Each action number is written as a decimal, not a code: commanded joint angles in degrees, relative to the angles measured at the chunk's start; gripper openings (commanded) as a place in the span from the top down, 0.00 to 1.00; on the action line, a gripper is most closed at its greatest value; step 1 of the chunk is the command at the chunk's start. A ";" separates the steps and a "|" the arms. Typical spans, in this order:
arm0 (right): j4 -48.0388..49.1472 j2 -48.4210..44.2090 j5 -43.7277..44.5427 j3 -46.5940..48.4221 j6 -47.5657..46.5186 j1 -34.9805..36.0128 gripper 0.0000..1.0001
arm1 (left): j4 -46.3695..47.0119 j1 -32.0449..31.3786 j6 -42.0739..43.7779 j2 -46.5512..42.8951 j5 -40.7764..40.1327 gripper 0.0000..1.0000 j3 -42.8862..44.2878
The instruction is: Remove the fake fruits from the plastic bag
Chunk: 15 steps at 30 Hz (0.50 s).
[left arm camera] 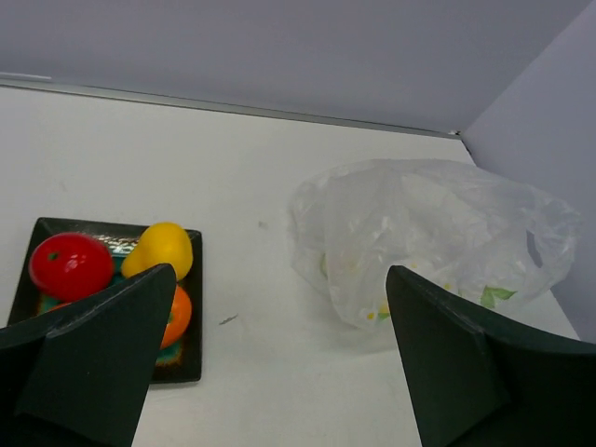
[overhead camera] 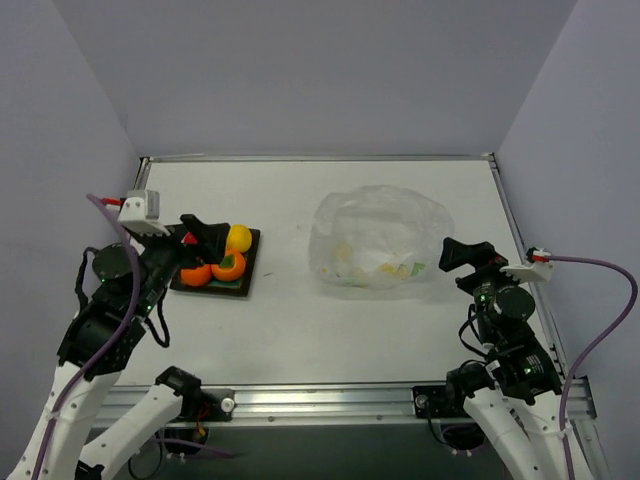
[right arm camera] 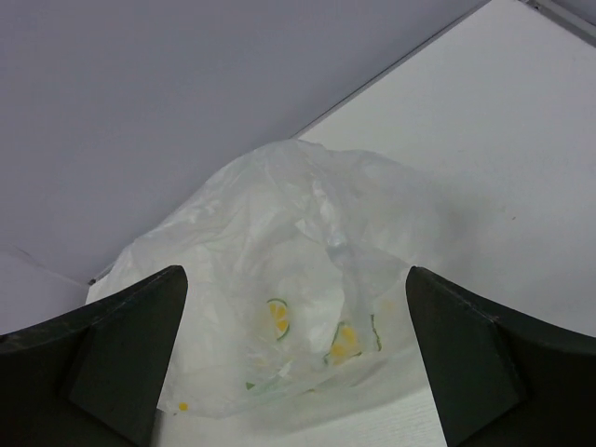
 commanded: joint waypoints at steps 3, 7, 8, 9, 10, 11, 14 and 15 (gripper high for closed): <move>-7.66 -0.60 3.54 5.26 -3.69 0.19 0.00 | -9.58 0.11 6.43 -12.00 -8.37 0.06 -4.65; -8.19 -1.74 7.24 7.98 -5.80 0.19 0.00 | -8.18 0.11 7.58 -15.45 -9.27 0.06 -7.64; -8.19 -2.01 7.94 8.42 -6.24 0.19 0.00 | -7.91 0.11 7.58 -15.72 -9.00 0.06 -7.82; -8.19 -2.18 8.56 9.12 -7.12 0.19 0.00 | -7.74 0.19 7.76 -15.89 -8.48 0.06 -8.17; -8.10 -2.18 9.69 9.39 -7.39 0.28 0.00 | -7.47 0.28 7.93 -15.90 -7.43 0.06 -8.17; -8.10 -2.10 9.97 9.48 -7.74 0.19 0.00 | -7.47 0.37 8.02 -15.81 -6.90 0.06 -8.17; -8.10 -1.39 9.36 9.83 -7.74 0.28 0.00 | -7.21 0.90 8.90 -16.24 -4.45 0.06 -8.17; -8.02 -0.96 9.09 9.83 -7.31 0.19 0.00 | -6.77 0.99 9.25 -16.68 -3.91 0.06 -8.35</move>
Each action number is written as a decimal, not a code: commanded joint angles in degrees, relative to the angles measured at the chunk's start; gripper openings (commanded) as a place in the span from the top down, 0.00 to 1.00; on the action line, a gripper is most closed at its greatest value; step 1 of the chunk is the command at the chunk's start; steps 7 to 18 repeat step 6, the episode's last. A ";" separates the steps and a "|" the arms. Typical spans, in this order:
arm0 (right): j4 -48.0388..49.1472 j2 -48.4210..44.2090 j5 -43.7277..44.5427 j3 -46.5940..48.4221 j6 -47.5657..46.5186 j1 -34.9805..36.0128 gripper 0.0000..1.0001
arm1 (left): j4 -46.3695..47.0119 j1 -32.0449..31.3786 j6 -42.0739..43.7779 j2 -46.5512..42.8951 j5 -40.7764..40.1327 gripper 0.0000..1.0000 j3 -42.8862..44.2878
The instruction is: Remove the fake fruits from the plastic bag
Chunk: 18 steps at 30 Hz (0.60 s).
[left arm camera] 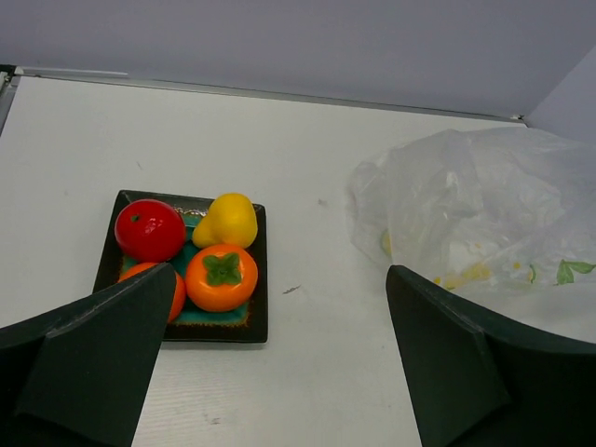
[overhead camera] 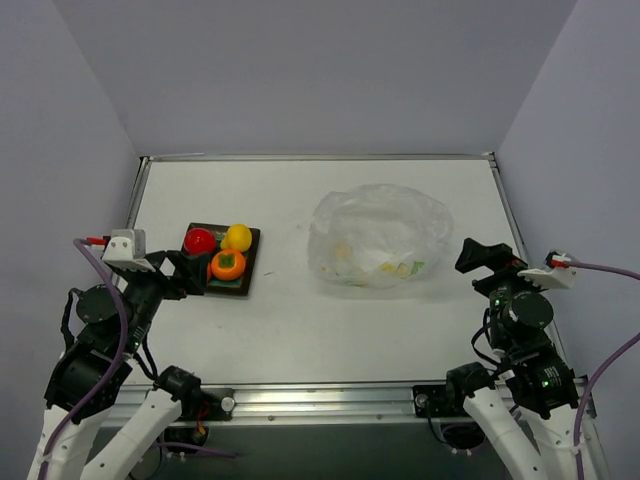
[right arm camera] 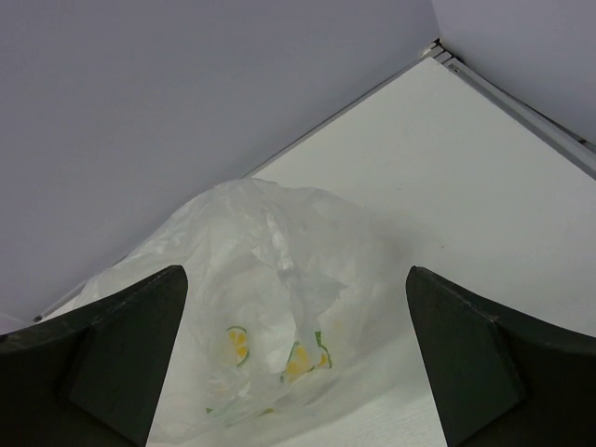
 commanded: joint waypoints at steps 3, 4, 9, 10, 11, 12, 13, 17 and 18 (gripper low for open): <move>0.22 1.43 1.70 2.77 -1.35 0.19 0.00 | 1.49 0.59 1.65 -0.51 2.35 0.06 0.61; 0.31 1.61 1.79 4.52 -2.31 0.19 0.00 | 1.76 0.68 1.12 -0.43 2.35 0.06 1.22; 0.66 1.87 2.49 6.90 -3.63 0.19 0.00 | 2.37 0.68 0.94 0.10 3.13 0.06 2.45; 0.66 1.87 2.49 6.90 -3.63 0.19 0.00 | 2.37 0.68 0.94 0.10 3.13 0.06 2.45; 0.66 1.87 2.49 6.90 -3.63 0.19 0.00 | 2.37 0.68 0.94 0.10 3.13 0.06 2.45; 0.66 1.87 2.49 6.90 -3.63 0.19 0.00 | 2.37 0.68 0.94 0.10 3.13 0.06 2.45; 0.66 1.87 2.49 6.90 -3.63 0.19 0.00 | 2.37 0.68 0.94 0.10 3.13 0.06 2.45; 0.66 1.87 2.49 6.90 -3.63 0.19 0.00 | 2.37 0.68 0.94 0.10 3.13 0.06 2.45; 0.66 1.87 2.49 6.90 -3.63 0.19 0.00 | 2.37 0.68 0.94 0.10 3.13 0.06 2.45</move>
